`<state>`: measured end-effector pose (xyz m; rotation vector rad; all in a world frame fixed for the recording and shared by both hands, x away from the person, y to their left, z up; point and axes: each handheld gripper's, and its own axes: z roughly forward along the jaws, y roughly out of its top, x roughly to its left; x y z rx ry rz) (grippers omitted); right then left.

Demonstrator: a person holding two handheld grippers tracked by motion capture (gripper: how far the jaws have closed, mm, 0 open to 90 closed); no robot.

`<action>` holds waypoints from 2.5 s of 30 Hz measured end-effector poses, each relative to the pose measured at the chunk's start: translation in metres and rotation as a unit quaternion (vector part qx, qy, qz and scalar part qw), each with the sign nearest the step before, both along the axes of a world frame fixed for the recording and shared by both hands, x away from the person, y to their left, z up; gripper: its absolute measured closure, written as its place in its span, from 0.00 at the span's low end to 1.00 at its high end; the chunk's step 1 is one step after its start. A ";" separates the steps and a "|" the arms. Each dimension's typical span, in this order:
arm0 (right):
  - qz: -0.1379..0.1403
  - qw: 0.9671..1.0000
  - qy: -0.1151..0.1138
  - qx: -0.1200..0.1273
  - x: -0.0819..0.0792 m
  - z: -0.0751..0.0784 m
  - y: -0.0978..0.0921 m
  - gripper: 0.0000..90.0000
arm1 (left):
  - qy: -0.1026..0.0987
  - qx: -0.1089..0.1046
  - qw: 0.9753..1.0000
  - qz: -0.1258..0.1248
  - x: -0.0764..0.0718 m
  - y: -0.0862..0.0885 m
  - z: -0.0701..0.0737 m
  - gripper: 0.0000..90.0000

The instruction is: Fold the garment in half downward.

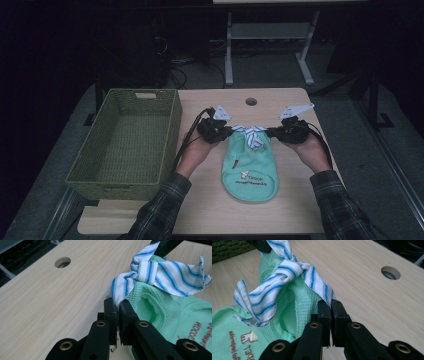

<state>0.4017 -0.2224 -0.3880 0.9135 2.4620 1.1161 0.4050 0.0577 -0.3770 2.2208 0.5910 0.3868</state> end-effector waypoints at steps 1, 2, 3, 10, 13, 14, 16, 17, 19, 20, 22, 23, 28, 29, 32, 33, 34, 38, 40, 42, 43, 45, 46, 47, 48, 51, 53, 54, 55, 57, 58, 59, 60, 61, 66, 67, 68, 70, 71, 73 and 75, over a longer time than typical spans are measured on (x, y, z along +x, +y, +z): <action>-0.001 1.000 -0.004 0.002 0.000 0.001 0.000 0.96 | -0.001 -0.004 1.000 0.001 0.000 0.000 0.001 0.96; 0.000 1.000 -0.003 0.003 -0.001 0.002 0.000 0.96 | -0.002 -0.006 1.000 0.002 -0.001 0.001 0.002 0.96; 0.000 1.000 -0.003 0.002 0.000 0.003 0.000 0.96 | -0.003 -0.006 1.000 0.001 -0.001 0.000 0.002 0.96; -0.005 1.000 -0.023 0.008 0.000 0.008 0.000 0.96 | -0.016 -0.021 1.000 0.006 0.001 0.002 0.009 0.96; -0.009 0.999 -0.038 0.012 0.001 0.021 -0.001 0.96 | -0.037 -0.019 0.999 0.005 0.000 0.001 0.021 0.95; -0.010 0.999 -0.042 0.012 0.001 0.024 -0.001 0.96 | -0.040 -0.017 0.999 0.005 -0.002 0.000 0.022 0.95; -0.009 0.999 -0.043 0.008 0.000 0.023 0.000 0.96 | -0.045 -0.012 0.999 0.002 -0.006 -0.001 0.017 0.95; -0.008 0.999 -0.044 0.002 -0.001 0.019 0.001 0.95 | -0.046 -0.009 0.999 -0.001 -0.008 -0.001 0.012 0.95; -0.008 0.999 -0.045 -0.003 -0.005 0.009 0.002 0.95 | -0.047 -0.001 0.999 -0.006 -0.012 -0.001 0.002 0.95; -0.007 0.999 -0.044 -0.001 -0.007 0.003 0.002 0.95 | -0.049 -0.001 0.999 -0.008 -0.014 -0.001 -0.002 0.95; -0.009 0.999 -0.042 0.001 -0.011 -0.006 0.002 0.95 | -0.056 0.002 0.998 -0.017 -0.019 -0.001 -0.008 0.95; -0.011 0.999 -0.041 0.000 -0.013 -0.010 0.003 0.94 | -0.060 0.004 0.998 -0.021 -0.021 -0.001 -0.011 0.95; -0.007 0.999 -0.051 -0.002 -0.023 -0.022 0.005 0.93 | -0.088 0.018 0.995 -0.043 -0.034 -0.002 -0.017 0.94; -0.005 0.999 -0.054 -0.004 -0.025 -0.023 0.005 0.93 | -0.087 0.017 0.995 -0.047 -0.036 -0.001 -0.018 0.94; -0.001 0.999 -0.052 0.000 -0.033 -0.026 0.005 0.93 | -0.081 0.019 0.995 -0.054 -0.040 0.000 -0.020 0.94; -0.002 0.999 -0.052 0.003 -0.035 -0.026 0.005 0.93 | -0.081 0.019 0.995 -0.054 -0.040 0.000 -0.020 0.94; 0.002 0.999 -0.054 0.000 -0.037 -0.027 0.003 0.93 | -0.078 0.019 0.995 -0.058 -0.043 0.001 -0.021 0.94; 0.004 0.999 -0.053 0.000 -0.042 -0.028 0.002 0.94 | -0.071 0.020 0.995 -0.061 -0.049 0.002 -0.023 0.94; 0.007 0.998 -0.061 -0.010 -0.044 -0.030 0.000 0.94 | -0.068 0.021 0.995 -0.063 -0.051 0.001 -0.024 0.93; 0.004 0.998 -0.062 -0.010 -0.046 -0.031 0.000 0.94 | -0.069 0.027 0.995 -0.064 -0.053 0.001 -0.025 0.93; 0.003 0.998 -0.062 -0.010 -0.047 -0.032 -0.001 0.94 | -0.069 0.029 0.995 -0.065 -0.053 0.001 -0.026 0.93; 0.006 0.998 -0.065 -0.013 -0.047 -0.033 -0.002 0.94 | -0.069 0.028 0.995 -0.065 -0.054 0.001 -0.027 0.93; 0.003 0.998 -0.060 -0.006 -0.050 -0.034 -0.004 0.94 | -0.066 0.027 0.995 -0.066 -0.055 0.002 -0.028 0.93; 0.008 0.998 -0.064 -0.008 -0.051 -0.036 -0.005 0.94 | -0.064 0.026 0.995 -0.067 -0.056 0.002 -0.028 0.93; 0.012 0.998 -0.064 -0.009 -0.053 -0.037 -0.006 0.95 | -0.065 0.026 0.995 -0.069 -0.057 0.002 -0.029 0.93; 0.013 0.998 -0.057 -0.004 -0.056 -0.039 -0.005 0.95 | -0.060 0.027 0.995 -0.072 -0.059 0.002 -0.031 0.93; 0.017 0.999 -0.051 0.000 -0.059 -0.041 -0.005 0.94 | -0.056 0.025 0.995 -0.073 -0.061 0.001 -0.033 0.93; 0.019 0.999 -0.042 0.003 -0.061 -0.041 -0.006 0.90 | -0.055 0.024 0.995 -0.076 -0.064 0.001 -0.035 0.93; 0.019 0.999 -0.042 0.003 -0.061 -0.041 -0.006 0.90 | -0.055 0.024 0.995 -0.076 -0.064 0.001 -0.035 0.93; 0.020 0.999 -0.037 0.010 -0.065 -0.040 -0.008 0.89 | -0.053 0.025 0.995 -0.077 -0.065 0.001 -0.035 0.93; 0.025 0.999 -0.029 0.017 -0.068 -0.037 -0.010 0.90 | -0.051 0.024 0.995 -0.080 -0.067 0.001 -0.036 0.93; 0.028 0.999 -0.025 0.019 -0.070 -0.036 -0.010 0.90 | -0.050 0.024 0.995 -0.080 -0.068 0.000 -0.036 0.93; 0.030 0.999 -0.020 0.021 -0.072 -0.034 -0.010 0.90 | -0.051 0.023 0.995 -0.082 -0.069 0.000 -0.036 0.93; 0.032 0.999 -0.021 0.022 -0.075 -0.033 -0.010 0.90 | -0.051 0.023 0.995 -0.082 -0.069 0.000 -0.036 0.93; 0.040 0.999 -0.014 0.022 -0.085 -0.031 -0.012 0.85 | -0.046 0.029 0.994 -0.094 -0.076 0.001 -0.041 0.93; 0.041 0.999 -0.011 0.025 -0.087 -0.031 -0.012 0.85 | -0.045 0.030 0.994 -0.094 -0.076 0.001 -0.042 0.93; 0.041 0.999 -0.011 0.025 -0.087 -0.031 -0.012 0.85 | -0.045 0.030 0.994 -0.094 -0.076 0.001 -0.042 0.93; 0.054 0.998 -0.006 0.041 -0.094 -0.028 -0.013 0.91 | -0.042 0.029 0.994 -0.095 -0.076 0.000 -0.043 0.93; 0.054 0.998 -0.006 0.041 -0.094 -0.028 -0.013 0.91 | -0.042 0.029 0.994 -0.095 -0.076 0.000 -0.043 0.93; 0.079 0.996 0.005 0.047 -0.100 -0.030 -0.007 0.97 | -0.042 0.030 0.994 -0.096 -0.077 -0.002 -0.043 0.93; 0.087 0.995 0.013 0.046 -0.101 -0.032 -0.004 0.98 | -0.042 0.028 0.994 -0.097 -0.078 -0.002 -0.043 0.93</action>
